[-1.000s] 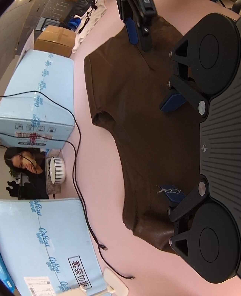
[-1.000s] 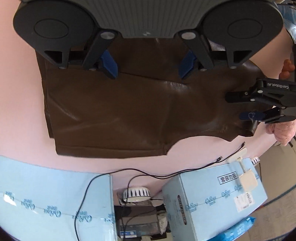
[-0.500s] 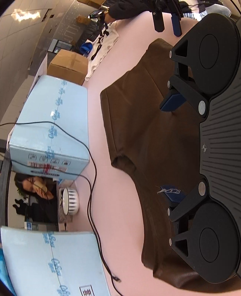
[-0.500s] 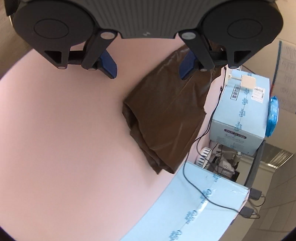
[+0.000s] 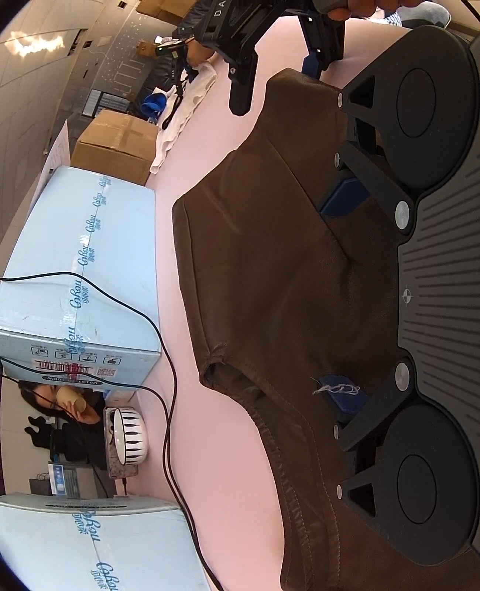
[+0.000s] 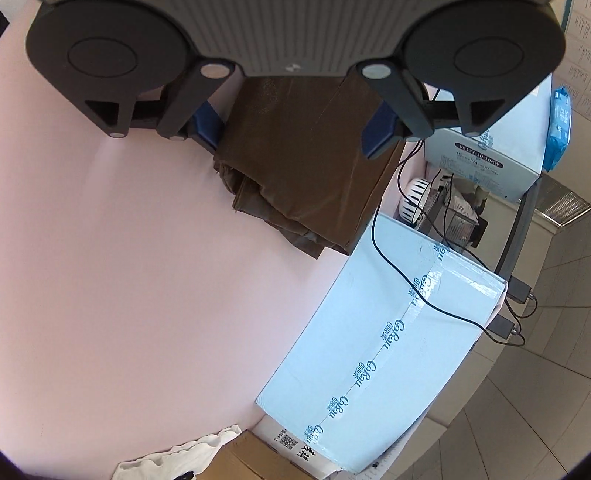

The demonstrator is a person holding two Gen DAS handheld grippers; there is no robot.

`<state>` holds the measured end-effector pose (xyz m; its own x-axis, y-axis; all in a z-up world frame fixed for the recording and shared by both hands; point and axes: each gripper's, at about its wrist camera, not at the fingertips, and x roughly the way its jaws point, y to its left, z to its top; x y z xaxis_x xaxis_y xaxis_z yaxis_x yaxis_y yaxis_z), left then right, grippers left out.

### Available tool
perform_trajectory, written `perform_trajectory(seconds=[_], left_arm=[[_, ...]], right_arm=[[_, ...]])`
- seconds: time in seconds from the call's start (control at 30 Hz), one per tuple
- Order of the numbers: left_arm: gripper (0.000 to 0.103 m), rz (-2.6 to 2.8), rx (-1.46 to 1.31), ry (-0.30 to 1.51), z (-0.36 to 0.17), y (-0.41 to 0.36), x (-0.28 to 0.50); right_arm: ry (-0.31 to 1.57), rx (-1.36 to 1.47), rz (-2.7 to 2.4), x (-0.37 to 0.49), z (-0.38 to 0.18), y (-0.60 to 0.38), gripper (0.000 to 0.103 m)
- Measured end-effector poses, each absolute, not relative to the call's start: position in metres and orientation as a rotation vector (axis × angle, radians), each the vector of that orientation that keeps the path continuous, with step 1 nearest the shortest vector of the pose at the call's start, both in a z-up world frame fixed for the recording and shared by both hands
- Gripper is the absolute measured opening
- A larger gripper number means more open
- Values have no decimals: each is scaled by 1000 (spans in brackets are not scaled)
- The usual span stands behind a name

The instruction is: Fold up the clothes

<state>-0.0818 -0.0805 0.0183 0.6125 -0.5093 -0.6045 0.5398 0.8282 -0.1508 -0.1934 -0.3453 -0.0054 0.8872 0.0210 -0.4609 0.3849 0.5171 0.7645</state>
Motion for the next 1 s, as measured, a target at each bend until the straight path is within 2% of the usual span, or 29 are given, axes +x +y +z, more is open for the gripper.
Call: perform_trajectory(seconds=[0.03, 0.1, 0.17, 0.27, 0.37, 0.47, 0.67, 0.87, 1.0], left_arm=[[97, -599, 59, 677, 18, -81, -83], [97, -588, 78, 668, 17, -82, -84], [97, -593, 65, 674, 18, -81, -83], [97, -628, -7, 705, 23, -73, -80], [97, -657, -59, 735, 29, -66, -82], [97, -640, -53, 724, 29, -61, -90], [97, -555, -19, 674, 23, -49, -100], [97, -490, -253, 639, 28, -16, -93], [97, -319, -398, 511, 51, 36, -115]], right_arm=[[442, 1012, -238, -193, -8, -345, 59], [435, 1020, -270, -193, -15, -348, 17], [410, 1100, -242, -194, -28, -359, 12], [403, 1114, -201, -195, -29, -368, 9], [327, 1004, -228, -205, -13, -373, 8], [251, 933, -301, -216, 5, -396, 8], [220, 914, -295, -220, 18, -427, 9], [79, 549, 32, -202, 78, -347, 9], [36, 290, 289, -195, 96, -277, 9]])
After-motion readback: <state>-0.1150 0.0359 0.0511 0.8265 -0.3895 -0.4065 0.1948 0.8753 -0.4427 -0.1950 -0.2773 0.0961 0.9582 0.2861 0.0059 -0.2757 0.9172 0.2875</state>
